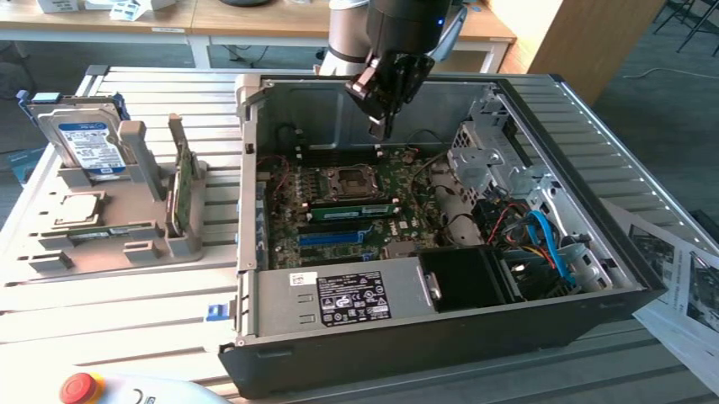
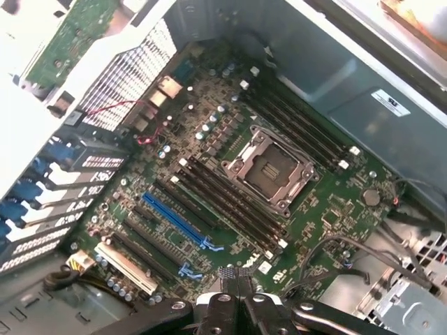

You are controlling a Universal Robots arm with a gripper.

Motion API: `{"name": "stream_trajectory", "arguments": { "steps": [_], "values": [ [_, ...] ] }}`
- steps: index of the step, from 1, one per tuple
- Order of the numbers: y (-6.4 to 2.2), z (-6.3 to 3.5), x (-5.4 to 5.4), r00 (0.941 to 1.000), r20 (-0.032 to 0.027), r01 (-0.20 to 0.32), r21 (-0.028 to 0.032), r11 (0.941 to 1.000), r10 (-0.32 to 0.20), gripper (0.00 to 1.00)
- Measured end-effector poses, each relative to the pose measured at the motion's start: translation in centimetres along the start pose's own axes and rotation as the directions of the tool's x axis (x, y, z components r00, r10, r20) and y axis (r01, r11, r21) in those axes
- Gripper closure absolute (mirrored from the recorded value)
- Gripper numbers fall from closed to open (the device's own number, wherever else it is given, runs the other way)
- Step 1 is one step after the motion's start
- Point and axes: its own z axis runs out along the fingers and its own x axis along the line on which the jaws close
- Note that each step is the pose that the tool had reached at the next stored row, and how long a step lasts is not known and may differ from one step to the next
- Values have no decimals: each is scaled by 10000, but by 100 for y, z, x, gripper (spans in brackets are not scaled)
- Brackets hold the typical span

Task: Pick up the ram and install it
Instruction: 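Press down the ram until it locks into place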

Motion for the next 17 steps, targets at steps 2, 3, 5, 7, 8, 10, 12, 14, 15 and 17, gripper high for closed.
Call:
{"name": "stream_trajectory", "arguments": {
  "steps": [2,3,5,7,8,10,12,14,15,17],
  "values": [
    [0,0,0,9997,1,-258,-5,9997,258,89],
    [0,0,0,9992,2,-389,-8,9992,389,89],
    [0,0,0,9977,3,-674,-14,9977,674,89],
    [0,0,0,9954,5,-956,-20,9954,956,89],
    [0,0,0,9940,5,-1096,-24,9940,1096,89],
    [0,0,0,9904,7,-1382,-30,9904,1382,89],
    [0,0,0,9859,8,-1676,-37,9859,1676,89],
    [0,0,0,9808,8,-1948,-43,9808,1948,89],
    [0,0,0,9781,9,-2081,-46,9781,2081,89],
    [0,0,0,9720,9,-2349,-52,9720,2349,89]
  ]
}}
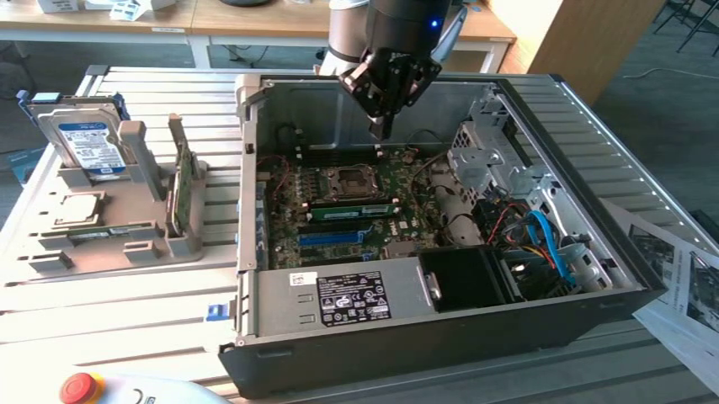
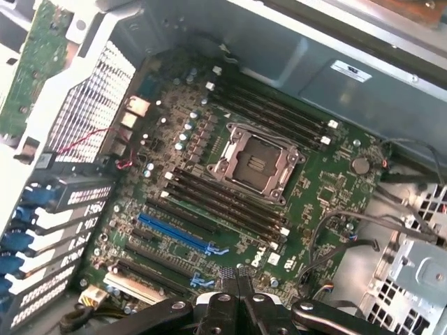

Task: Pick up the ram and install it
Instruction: 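Press down the ram until it locks into place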

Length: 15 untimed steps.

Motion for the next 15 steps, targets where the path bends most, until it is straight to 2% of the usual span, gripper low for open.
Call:
{"name": "stream_trajectory", "arguments": {
  "steps": [7,11,15],
  "values": [
    [0,0,0,9954,6,-961,-21,9954,961,89],
    [0,0,0,9886,8,-1509,-33,9886,1509,89],
    [0,0,0,9786,10,-2059,-46,9786,2059,89]
  ]
}}
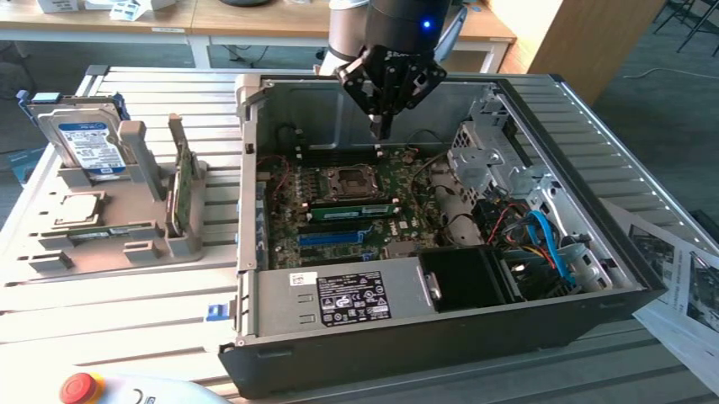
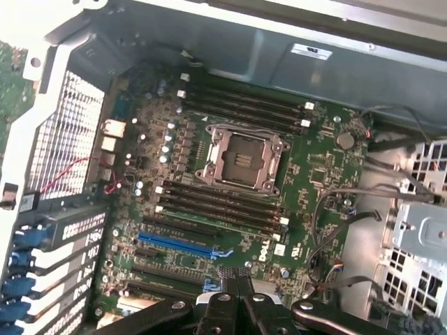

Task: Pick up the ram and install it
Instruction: 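Press down the ram until it locks into place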

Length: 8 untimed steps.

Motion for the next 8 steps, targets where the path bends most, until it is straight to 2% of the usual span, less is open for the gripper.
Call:
{"name": "stream_trajectory", "arguments": {
  "steps": [8],
  "values": [
    [0,0,0,9949,6,-1007,-22,9949,1007,89]
  ]
}}
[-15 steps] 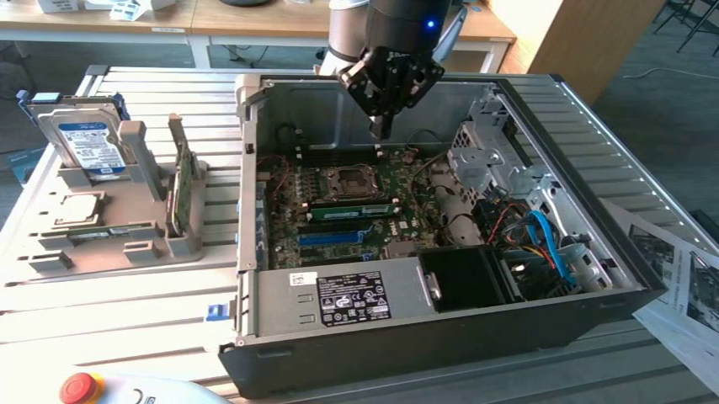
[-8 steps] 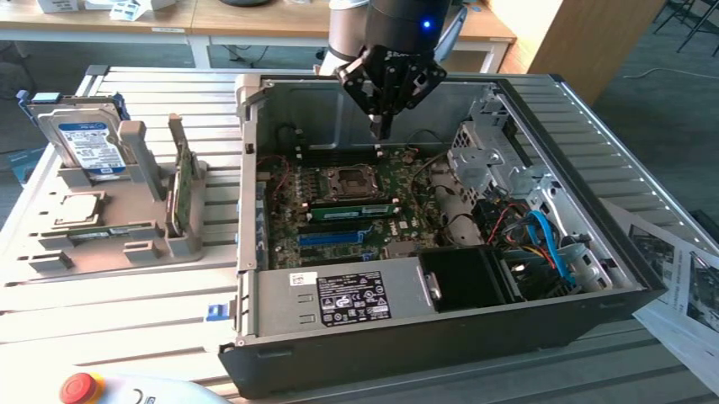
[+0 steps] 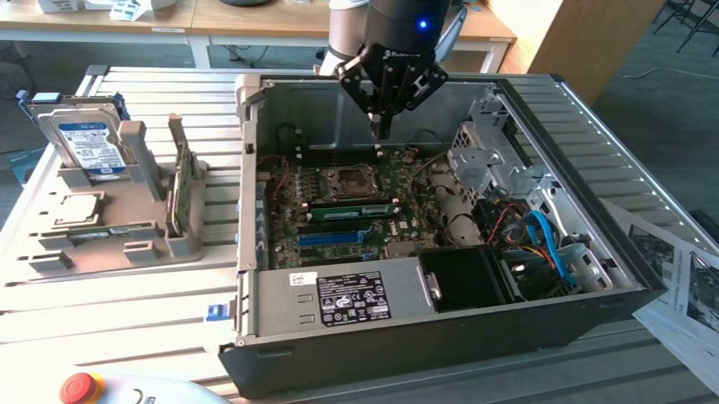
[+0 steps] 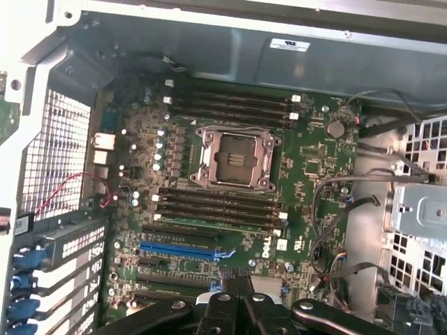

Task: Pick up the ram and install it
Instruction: 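Press down the ram until it locks into place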

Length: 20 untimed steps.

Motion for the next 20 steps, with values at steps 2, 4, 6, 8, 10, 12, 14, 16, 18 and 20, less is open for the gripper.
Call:
{"name": "stream_trajectory", "arguments": {
  "steps": [2,4,6,8,10,12,14,16,18,20],
  "values": [
    [0,0,0,10000,1,-27,-1,10000,27,89],
    [0,0,0,10000,0,-44,-1,10000,44,89],
    [0,0,0,9997,2,-264,-6,9997,264,89],
    [0,0,0,9985,4,-552,-12,9985,552,89],
    [0,0,0,9966,5,-825,-18,9966,825,89],
    [0,0,0,9957,5,-922,-21,9957,922,89],
    [0,0,0,9957,5,-924,-20,9957,924,89],
    [0,0,0,9957,6,-925,-20,9957,925,89],
    [0,0,-1,9957,17,-923,-21,9957,923,89],
    [0,0,-1,9957,33,-923,-20,9957,923,89]
  ]
}}
